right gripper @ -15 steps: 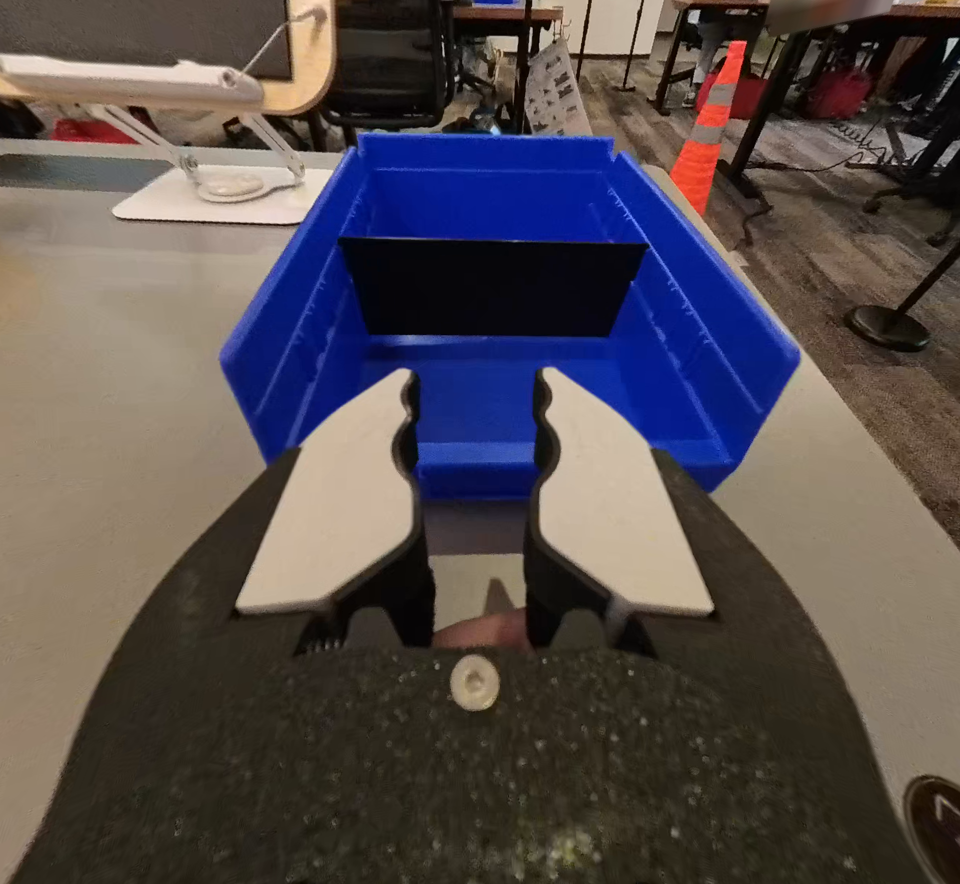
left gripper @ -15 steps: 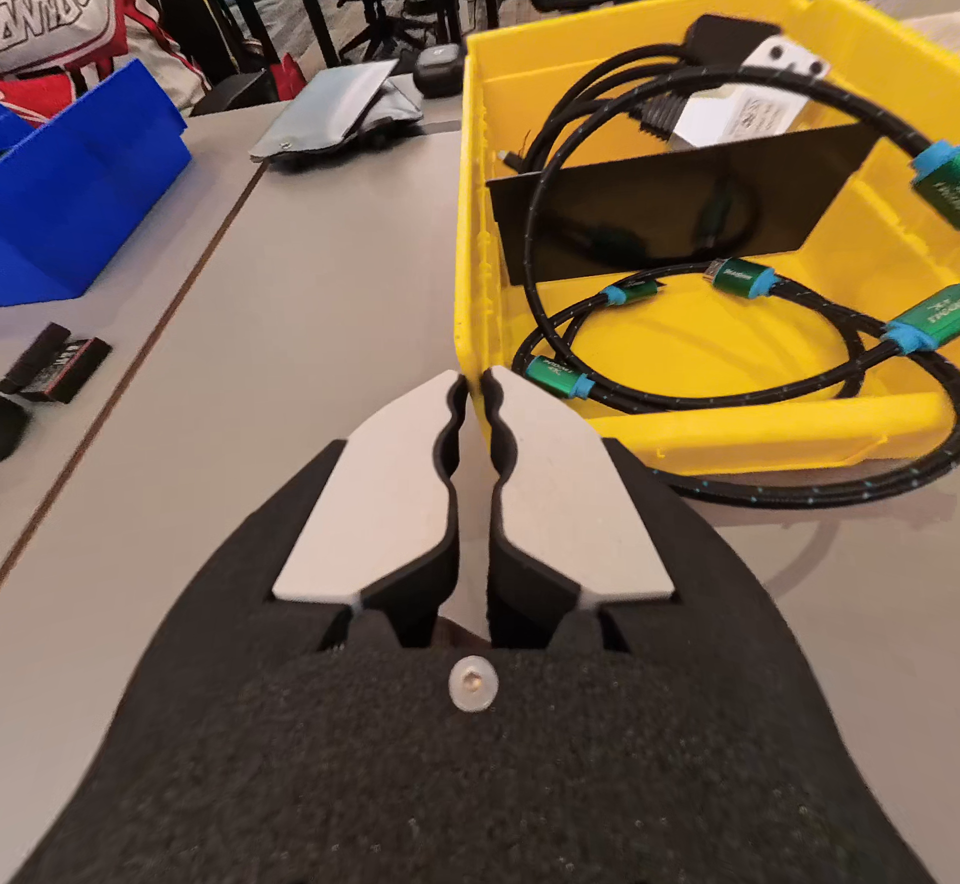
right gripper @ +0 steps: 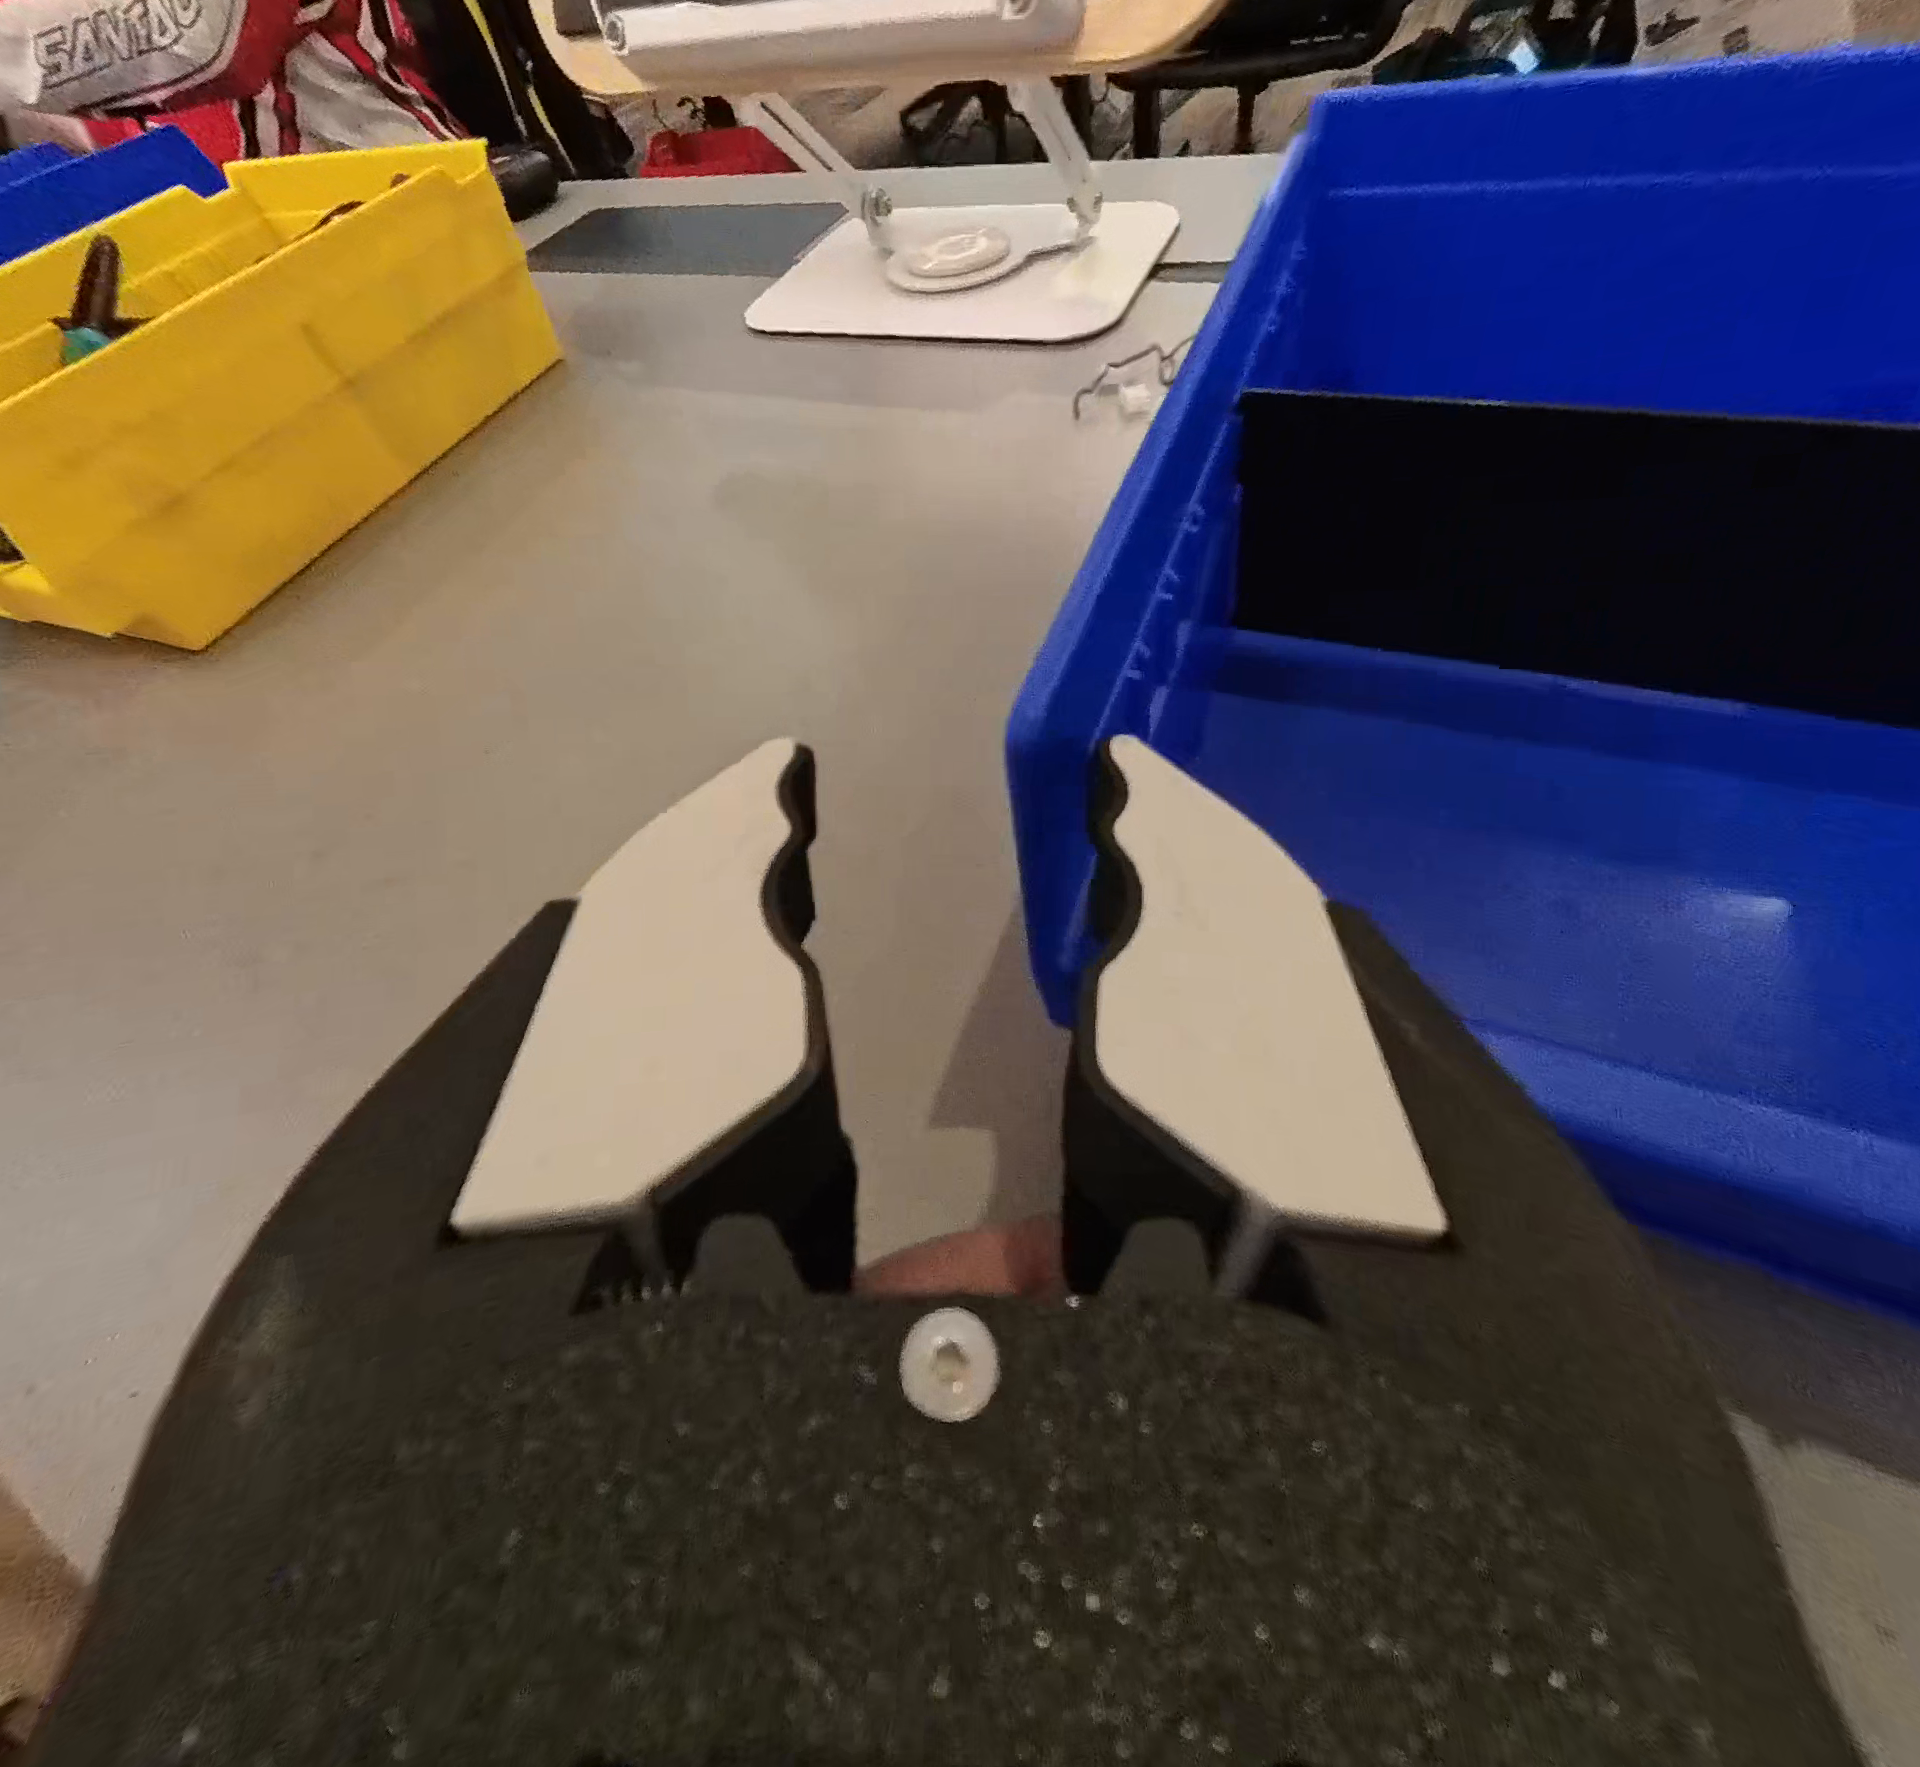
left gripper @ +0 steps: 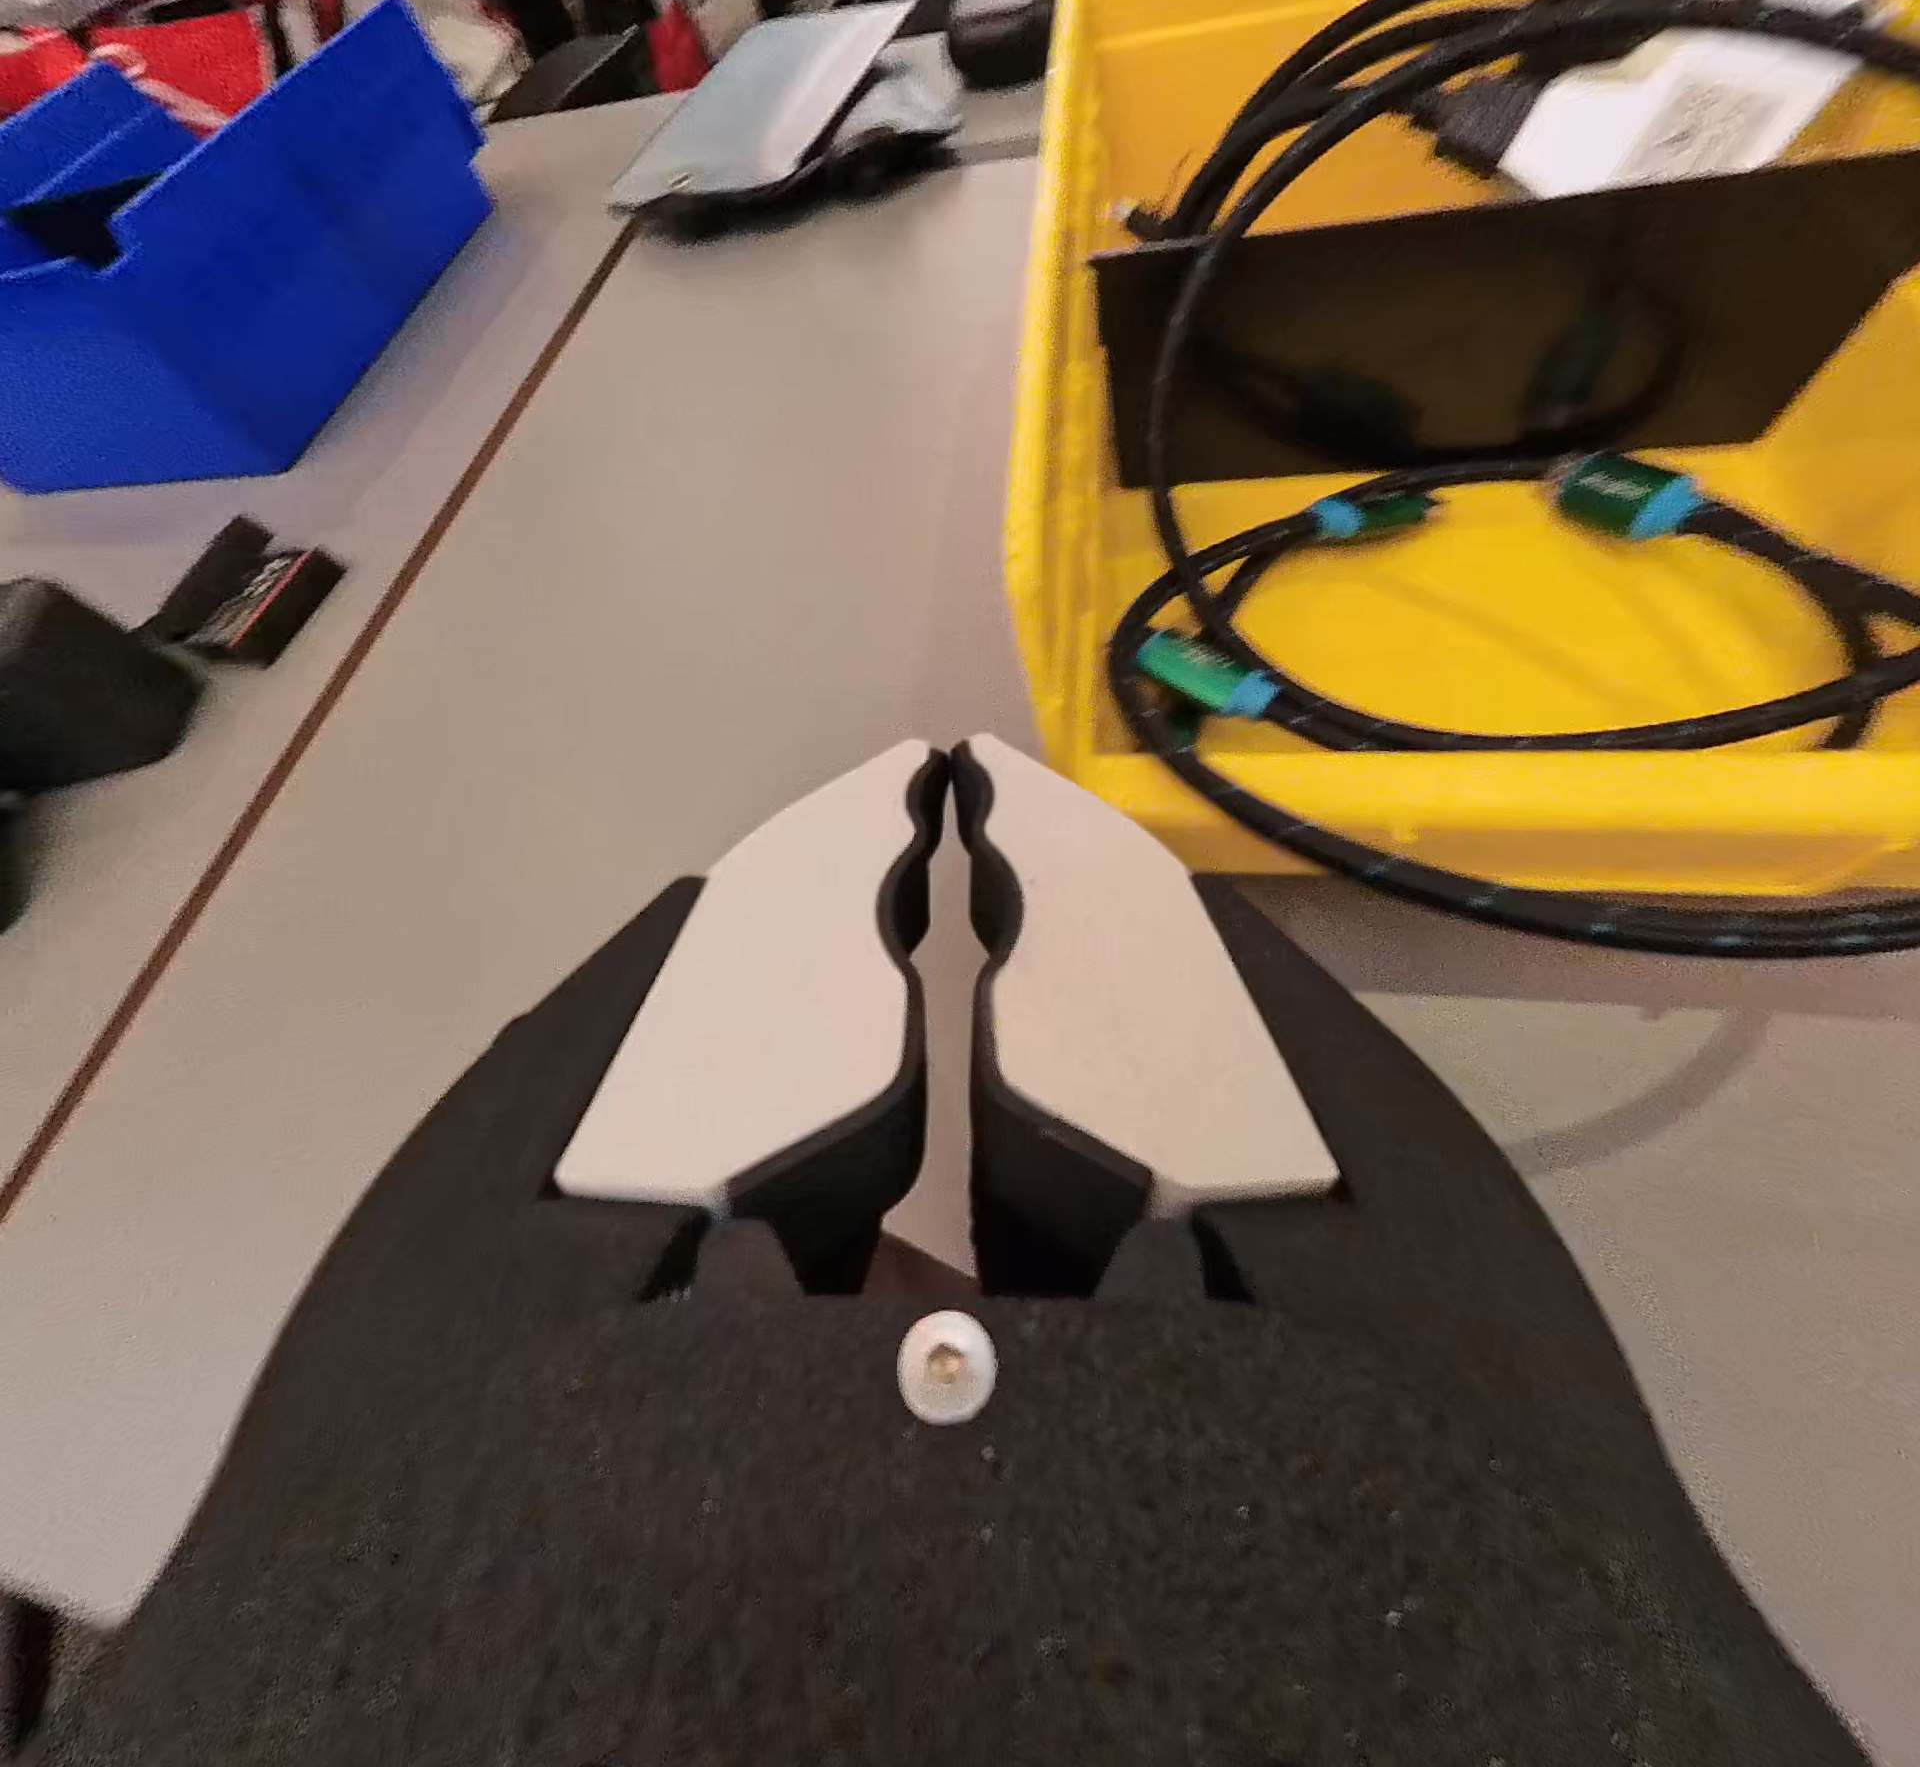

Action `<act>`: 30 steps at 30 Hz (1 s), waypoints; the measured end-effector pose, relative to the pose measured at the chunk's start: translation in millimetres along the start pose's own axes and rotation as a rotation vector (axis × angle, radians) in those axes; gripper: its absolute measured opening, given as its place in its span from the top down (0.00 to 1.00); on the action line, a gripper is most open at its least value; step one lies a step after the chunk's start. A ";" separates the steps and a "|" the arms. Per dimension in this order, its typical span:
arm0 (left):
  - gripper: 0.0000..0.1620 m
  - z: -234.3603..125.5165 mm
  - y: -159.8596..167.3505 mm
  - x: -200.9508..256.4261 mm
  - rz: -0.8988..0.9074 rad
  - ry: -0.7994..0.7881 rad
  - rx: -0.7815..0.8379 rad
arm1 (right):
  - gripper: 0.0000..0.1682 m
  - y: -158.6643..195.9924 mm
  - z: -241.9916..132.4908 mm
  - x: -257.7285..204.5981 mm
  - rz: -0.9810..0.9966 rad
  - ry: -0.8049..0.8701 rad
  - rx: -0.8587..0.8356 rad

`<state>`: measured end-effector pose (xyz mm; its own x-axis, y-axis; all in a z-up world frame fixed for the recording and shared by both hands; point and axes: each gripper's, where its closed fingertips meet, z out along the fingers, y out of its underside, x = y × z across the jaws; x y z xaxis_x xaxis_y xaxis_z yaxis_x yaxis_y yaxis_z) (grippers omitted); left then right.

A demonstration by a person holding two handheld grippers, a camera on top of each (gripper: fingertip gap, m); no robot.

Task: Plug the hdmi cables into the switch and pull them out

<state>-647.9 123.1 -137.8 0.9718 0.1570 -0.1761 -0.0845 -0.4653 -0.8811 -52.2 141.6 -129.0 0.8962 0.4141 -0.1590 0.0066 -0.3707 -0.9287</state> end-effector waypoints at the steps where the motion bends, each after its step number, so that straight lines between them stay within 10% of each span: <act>1: 1.00 -0.3 5.1 -7.5 0.002 -0.030 -0.019 | 0.69 -1.2 2.7 -3.9 0.000 -0.022 -0.008; 7: 0.95 -32.7 -18.1 -9.8 -0.156 0.040 0.071 | 0.71 -15.8 -12.3 13.3 -0.021 0.011 0.033; 13: 0.88 -80.3 -32.4 115.4 -0.349 0.486 0.115 | 0.71 8.8 -50.0 86.9 0.074 0.221 0.052; 30: 0.85 -76.4 5.2 205.3 -0.031 0.662 0.037 | 0.72 20.0 -40.6 83.3 0.100 0.216 0.025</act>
<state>-432.1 86.3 -145.0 0.9031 -0.4038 0.1460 -0.0503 -0.4372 -0.8980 40.6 134.9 -147.1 0.9661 0.1875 -0.1776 -0.0955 -0.3796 -0.9202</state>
